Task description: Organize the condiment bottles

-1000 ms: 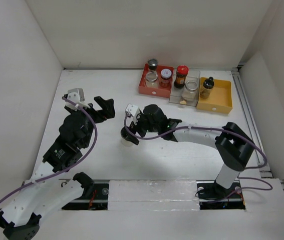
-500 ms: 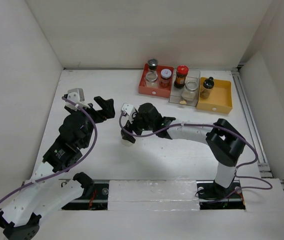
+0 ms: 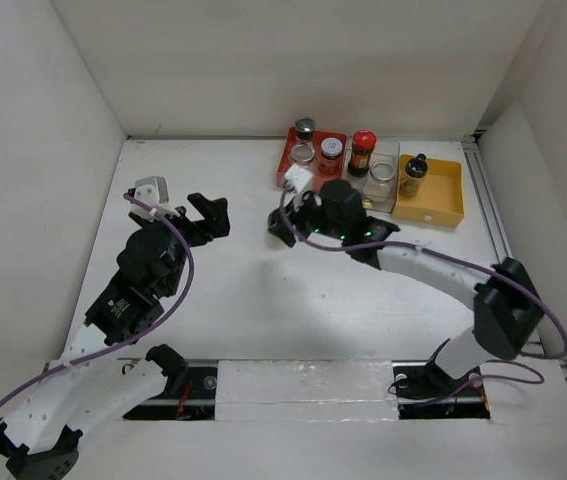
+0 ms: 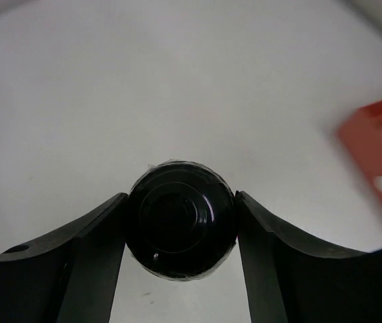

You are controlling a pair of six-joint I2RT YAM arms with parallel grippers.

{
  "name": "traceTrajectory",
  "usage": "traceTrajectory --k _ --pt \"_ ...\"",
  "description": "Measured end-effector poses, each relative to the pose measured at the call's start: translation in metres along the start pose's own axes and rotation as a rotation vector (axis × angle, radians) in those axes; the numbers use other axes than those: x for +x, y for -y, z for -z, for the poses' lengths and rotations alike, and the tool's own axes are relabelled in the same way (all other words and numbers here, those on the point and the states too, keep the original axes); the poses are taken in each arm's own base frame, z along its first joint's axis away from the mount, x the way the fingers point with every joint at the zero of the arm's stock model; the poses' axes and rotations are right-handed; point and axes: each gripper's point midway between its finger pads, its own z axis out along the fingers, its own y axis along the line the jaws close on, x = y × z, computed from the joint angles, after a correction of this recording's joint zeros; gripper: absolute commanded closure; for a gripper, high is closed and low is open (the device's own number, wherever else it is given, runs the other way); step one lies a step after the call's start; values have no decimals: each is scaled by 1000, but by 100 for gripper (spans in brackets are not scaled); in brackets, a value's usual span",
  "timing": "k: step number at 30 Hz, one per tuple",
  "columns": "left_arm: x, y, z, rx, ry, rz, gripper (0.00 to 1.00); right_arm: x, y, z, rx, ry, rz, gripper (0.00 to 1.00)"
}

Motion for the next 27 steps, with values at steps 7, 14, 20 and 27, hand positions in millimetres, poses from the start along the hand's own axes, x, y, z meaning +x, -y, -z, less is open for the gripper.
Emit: traceTrajectory --k 7,14,20,27 --pt "0 3 2 22 -4 3 0 -94 182 158 636 315 -114 53" --pt "2 7 2 44 -16 3 0 -26 306 330 1294 343 -308 53" --pt "3 9 3 56 -21 3 0 64 366 345 1391 188 -483 52" --pt "3 9 3 56 -21 3 0 147 393 301 1305 0 -615 51"
